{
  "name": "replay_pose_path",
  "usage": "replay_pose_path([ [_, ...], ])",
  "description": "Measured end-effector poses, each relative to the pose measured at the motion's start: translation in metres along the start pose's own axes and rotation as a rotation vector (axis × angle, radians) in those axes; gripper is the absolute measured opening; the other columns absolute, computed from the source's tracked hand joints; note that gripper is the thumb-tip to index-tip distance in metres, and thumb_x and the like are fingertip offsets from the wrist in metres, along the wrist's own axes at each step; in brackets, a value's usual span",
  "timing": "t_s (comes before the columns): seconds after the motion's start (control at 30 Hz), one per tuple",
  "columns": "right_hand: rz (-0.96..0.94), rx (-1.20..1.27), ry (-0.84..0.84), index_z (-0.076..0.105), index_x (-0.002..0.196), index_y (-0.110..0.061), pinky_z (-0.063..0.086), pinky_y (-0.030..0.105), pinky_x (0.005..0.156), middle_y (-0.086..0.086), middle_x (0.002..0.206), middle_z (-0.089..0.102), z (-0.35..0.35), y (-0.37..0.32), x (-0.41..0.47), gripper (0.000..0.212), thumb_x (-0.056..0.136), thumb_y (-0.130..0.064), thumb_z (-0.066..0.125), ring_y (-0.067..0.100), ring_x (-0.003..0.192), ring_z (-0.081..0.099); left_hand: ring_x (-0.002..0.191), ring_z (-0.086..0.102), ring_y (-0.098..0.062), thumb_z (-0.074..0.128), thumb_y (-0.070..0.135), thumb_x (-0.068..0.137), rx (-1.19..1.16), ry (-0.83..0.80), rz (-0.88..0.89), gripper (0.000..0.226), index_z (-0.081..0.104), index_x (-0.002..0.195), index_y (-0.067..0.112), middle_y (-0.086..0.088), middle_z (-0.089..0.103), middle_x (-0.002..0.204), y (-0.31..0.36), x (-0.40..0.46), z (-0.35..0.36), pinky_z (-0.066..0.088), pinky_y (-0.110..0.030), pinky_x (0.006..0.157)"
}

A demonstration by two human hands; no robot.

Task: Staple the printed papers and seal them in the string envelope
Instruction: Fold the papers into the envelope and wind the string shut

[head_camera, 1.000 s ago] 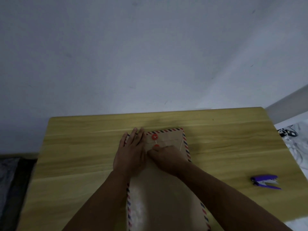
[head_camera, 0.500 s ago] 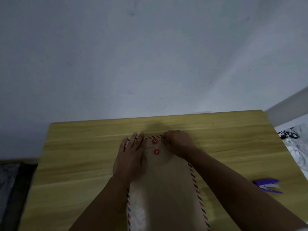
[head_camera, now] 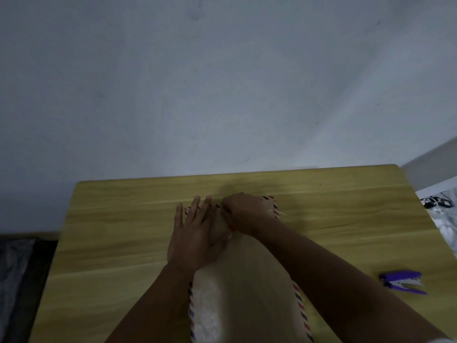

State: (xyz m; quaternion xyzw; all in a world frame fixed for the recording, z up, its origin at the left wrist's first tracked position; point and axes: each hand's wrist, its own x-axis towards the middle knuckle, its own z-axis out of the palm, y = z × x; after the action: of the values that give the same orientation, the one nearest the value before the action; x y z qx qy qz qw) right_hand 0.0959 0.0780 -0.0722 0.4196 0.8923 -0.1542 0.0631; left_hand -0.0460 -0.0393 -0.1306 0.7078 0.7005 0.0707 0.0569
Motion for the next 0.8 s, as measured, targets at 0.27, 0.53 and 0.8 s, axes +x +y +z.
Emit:
replay_pose_path([
  [0.27, -0.039, 0.132, 0.097, 0.066, 0.100, -0.021, 0.050, 0.036, 0.072, 0.001, 0.104, 0.070, 0.013, 0.021, -0.051, 0.020, 0.098, -0.036, 0.053, 0.023, 0.093, 0.064, 0.159, 0.008, -0.035, 0.035, 0.075, 0.092, 0.031, 0.004, -0.012, 0.083, 0.040, 0.156, 0.023, -0.008, 0.018, 0.171, 0.002, 0.000, 0.004, 0.009, -0.068, 0.122],
  [0.53, -0.274, -0.116, 0.147, 0.065, 0.092, -0.013, 0.037, 0.025, 0.048, 0.004, 0.076, 0.063, 0.019, 0.037, -0.095, 0.018, 0.091, -0.027, 0.053, 0.022, 0.056, 0.061, 0.159, 0.007, -0.033, 0.028, 0.047, 0.100, 0.015, 0.016, -0.026, 0.062, 0.036, 0.158, 0.026, -0.006, 0.016, 0.172, 0.003, -0.001, 0.004, 0.010, -0.066, 0.123],
  [0.8, -0.307, -0.151, 0.071, 0.060, 0.105, -0.014, 0.042, 0.033, 0.051, 0.008, 0.094, 0.064, 0.037, -0.005, -0.086, 0.019, 0.095, -0.028, 0.054, 0.030, 0.072, 0.065, 0.159, 0.009, -0.034, 0.035, 0.040, 0.095, 0.009, 0.006, -0.018, 0.063, 0.038, 0.157, 0.025, -0.007, 0.018, 0.171, 0.003, -0.002, 0.006, 0.012, -0.067, 0.122],
])
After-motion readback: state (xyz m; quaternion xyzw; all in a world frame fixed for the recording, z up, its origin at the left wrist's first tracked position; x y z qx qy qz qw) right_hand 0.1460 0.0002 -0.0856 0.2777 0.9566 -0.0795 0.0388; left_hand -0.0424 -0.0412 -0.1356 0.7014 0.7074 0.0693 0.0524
